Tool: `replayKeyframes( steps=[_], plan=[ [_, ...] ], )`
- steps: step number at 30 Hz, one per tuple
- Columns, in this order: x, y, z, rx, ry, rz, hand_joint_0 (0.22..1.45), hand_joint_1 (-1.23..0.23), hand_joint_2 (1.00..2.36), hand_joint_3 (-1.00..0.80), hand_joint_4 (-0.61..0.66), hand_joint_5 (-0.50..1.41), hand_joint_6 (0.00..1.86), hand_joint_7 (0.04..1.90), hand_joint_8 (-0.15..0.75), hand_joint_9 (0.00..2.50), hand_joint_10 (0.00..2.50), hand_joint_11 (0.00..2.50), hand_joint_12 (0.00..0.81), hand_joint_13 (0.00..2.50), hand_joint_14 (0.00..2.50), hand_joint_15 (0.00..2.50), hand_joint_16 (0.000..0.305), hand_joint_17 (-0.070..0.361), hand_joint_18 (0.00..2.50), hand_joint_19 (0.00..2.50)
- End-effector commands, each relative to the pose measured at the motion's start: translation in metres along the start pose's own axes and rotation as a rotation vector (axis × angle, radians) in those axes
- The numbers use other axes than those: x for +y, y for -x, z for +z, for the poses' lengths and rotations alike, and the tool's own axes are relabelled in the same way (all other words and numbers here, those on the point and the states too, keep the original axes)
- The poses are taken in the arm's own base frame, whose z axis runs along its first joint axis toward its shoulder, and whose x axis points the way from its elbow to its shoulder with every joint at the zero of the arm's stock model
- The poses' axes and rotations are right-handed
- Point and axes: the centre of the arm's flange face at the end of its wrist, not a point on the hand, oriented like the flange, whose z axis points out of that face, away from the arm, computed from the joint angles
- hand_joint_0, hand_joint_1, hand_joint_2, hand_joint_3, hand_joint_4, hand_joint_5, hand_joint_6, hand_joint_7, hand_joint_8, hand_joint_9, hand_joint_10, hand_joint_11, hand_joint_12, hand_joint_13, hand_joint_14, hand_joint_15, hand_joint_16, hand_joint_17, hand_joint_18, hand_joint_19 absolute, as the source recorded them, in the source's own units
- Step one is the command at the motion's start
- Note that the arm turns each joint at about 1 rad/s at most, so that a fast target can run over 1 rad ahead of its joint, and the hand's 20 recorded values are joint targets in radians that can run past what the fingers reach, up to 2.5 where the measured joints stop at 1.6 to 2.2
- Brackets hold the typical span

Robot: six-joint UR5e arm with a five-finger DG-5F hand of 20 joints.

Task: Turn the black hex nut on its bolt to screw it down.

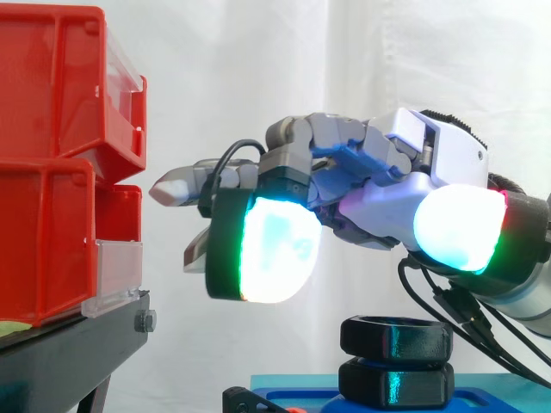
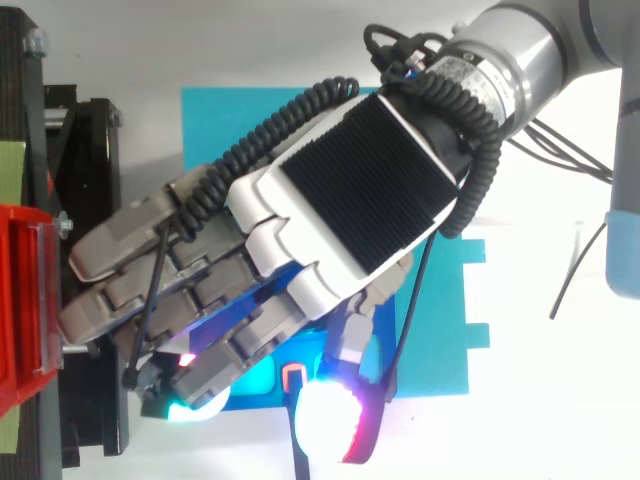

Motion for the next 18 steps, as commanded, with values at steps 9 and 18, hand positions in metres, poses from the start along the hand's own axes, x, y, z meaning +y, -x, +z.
replayKeyframes(
  steps=[9, 18],
  plan=[
    [0.012, -0.021, -0.001, 0.025, -0.023, 0.015, 0.43, -0.28, 1.0, -0.5, 0.13, -0.12, 0.51, 1.22, 0.206, 0.69, 0.01, 0.35, 0.113, 0.36, 0.01, 0.16, 0.014, 0.032, 0.0, 0.39],
    [0.01, -0.021, -0.006, 0.035, -0.013, 0.014, 0.43, -0.29, 1.0, -0.5, 0.11, -0.13, 0.53, 1.22, 0.2, 0.69, 0.01, 0.35, 0.111, 0.37, 0.01, 0.16, 0.014, 0.032, 0.0, 0.38]
  ],
)
